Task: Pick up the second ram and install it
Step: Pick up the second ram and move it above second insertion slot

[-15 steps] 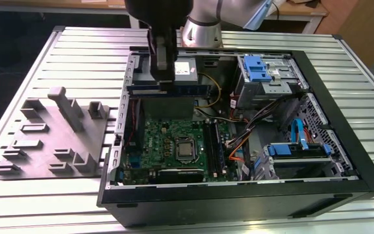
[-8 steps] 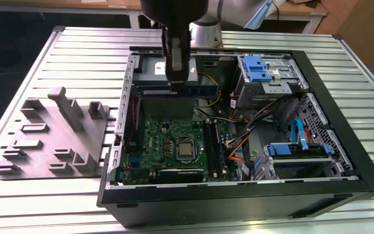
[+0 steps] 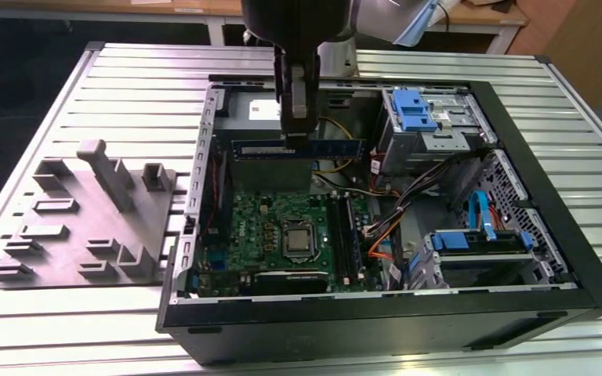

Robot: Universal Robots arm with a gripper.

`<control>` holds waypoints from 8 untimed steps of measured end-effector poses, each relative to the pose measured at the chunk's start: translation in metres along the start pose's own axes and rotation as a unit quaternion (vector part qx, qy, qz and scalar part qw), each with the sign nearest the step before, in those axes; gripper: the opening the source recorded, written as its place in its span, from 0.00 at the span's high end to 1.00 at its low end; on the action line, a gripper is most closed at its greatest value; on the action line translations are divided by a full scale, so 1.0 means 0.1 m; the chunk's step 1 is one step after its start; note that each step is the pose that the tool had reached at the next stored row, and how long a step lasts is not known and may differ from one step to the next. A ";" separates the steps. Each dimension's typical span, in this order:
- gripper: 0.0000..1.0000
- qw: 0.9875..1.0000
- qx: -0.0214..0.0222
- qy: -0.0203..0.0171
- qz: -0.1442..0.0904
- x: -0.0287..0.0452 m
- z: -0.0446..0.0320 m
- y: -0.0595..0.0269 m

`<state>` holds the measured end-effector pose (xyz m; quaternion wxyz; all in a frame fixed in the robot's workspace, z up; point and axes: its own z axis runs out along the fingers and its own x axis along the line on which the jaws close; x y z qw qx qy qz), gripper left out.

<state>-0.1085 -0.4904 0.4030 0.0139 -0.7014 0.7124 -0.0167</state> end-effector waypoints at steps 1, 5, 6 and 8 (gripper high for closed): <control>0.89 1.000 0.000 0.000 0.000 0.000 0.000 0.000; 0.89 1.000 0.000 -0.013 0.001 0.000 0.016 0.000; 0.89 1.000 0.000 -0.017 0.001 0.000 0.022 0.001; 0.89 1.000 0.000 -0.022 0.001 -0.001 0.047 0.002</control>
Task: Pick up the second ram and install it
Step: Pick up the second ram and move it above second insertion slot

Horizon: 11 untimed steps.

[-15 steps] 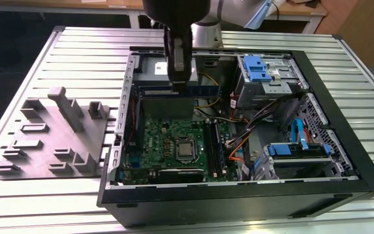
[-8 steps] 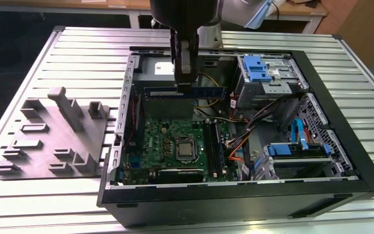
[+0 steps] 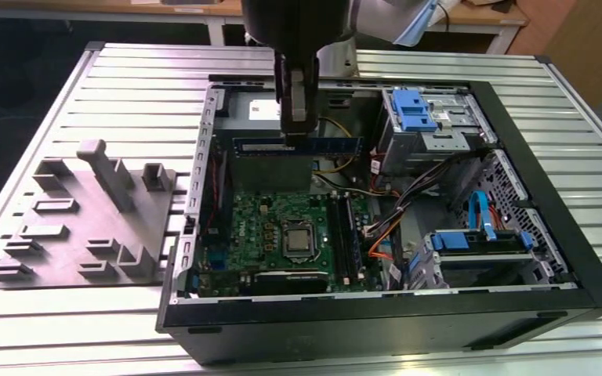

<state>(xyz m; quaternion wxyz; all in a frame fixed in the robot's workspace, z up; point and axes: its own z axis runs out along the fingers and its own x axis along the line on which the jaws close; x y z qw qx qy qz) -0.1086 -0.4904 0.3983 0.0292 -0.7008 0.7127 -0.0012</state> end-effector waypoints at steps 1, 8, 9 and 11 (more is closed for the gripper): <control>0.89 1.000 0.000 -0.002 0.000 0.001 0.015 0.000; 0.89 1.000 0.000 -0.006 0.000 0.006 0.138 0.005; 0.89 1.000 0.000 -0.006 0.000 0.007 0.156 0.006; 0.89 1.000 0.000 -0.006 0.000 0.008 0.193 0.008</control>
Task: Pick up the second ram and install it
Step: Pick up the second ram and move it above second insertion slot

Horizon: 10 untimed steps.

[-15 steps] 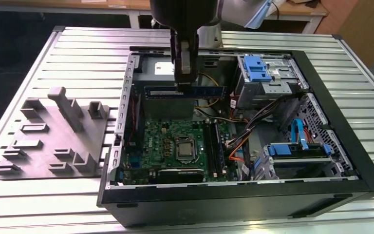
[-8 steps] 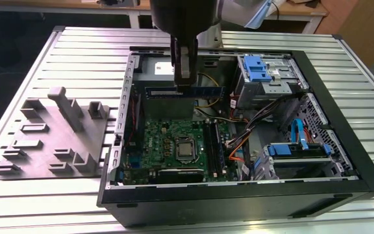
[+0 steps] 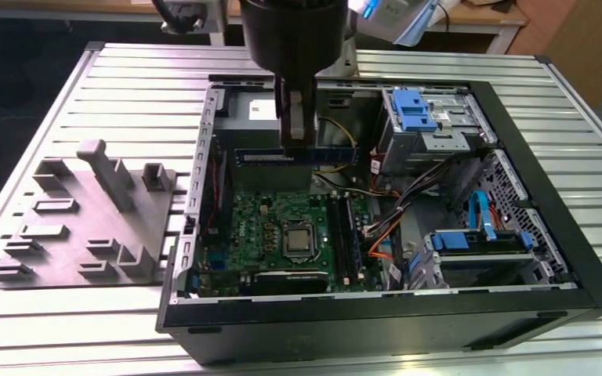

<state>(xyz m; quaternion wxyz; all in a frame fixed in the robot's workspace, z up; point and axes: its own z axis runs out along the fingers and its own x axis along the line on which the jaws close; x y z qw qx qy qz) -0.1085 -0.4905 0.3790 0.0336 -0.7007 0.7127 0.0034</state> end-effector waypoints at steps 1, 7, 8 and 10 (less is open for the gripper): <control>0.89 1.000 0.000 0.000 0.000 0.001 0.018 0.001; 0.89 1.000 -0.001 -0.002 0.000 0.007 0.124 -0.002; 0.89 1.000 -0.001 -0.002 0.000 0.007 0.141 -0.005; 0.89 1.000 -0.003 -0.003 0.000 0.009 0.174 -0.016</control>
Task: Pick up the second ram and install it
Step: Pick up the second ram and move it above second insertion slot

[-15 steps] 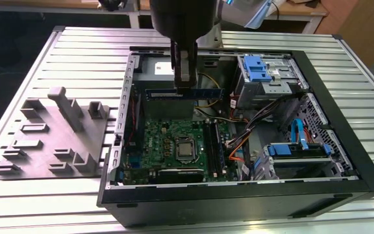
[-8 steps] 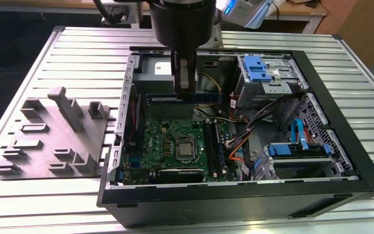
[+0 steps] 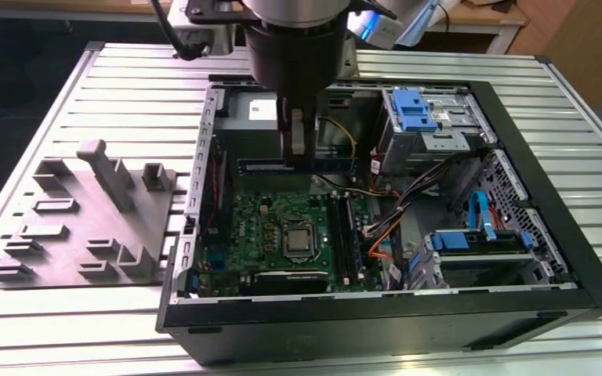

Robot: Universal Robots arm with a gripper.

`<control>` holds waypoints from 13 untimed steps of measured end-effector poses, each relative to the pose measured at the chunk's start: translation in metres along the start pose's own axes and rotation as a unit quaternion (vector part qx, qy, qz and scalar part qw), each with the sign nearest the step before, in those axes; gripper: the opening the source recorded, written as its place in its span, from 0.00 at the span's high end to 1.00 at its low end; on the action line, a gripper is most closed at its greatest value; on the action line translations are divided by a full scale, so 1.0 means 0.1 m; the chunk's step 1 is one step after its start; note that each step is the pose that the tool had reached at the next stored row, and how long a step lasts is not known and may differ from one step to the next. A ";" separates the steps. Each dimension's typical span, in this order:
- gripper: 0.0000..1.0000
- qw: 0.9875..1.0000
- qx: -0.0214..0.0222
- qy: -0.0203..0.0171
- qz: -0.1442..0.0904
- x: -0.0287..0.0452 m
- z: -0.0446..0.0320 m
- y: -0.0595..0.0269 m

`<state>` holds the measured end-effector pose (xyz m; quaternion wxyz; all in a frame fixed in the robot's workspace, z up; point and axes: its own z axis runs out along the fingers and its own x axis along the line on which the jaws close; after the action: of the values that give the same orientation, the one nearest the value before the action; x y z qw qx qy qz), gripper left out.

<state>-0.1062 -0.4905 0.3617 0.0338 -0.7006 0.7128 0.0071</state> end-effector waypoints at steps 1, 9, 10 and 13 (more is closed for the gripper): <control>0.89 1.000 0.000 -0.001 0.000 0.001 0.014 -0.004; 0.89 1.000 -0.007 -0.002 0.001 0.010 0.148 -0.018; 0.89 1.000 -0.007 -0.002 0.001 0.012 0.166 -0.022; 0.89 1.000 -0.010 -0.002 0.001 0.020 0.209 -0.037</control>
<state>-0.1017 -0.4914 0.3409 0.0284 -0.7004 0.7130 0.0154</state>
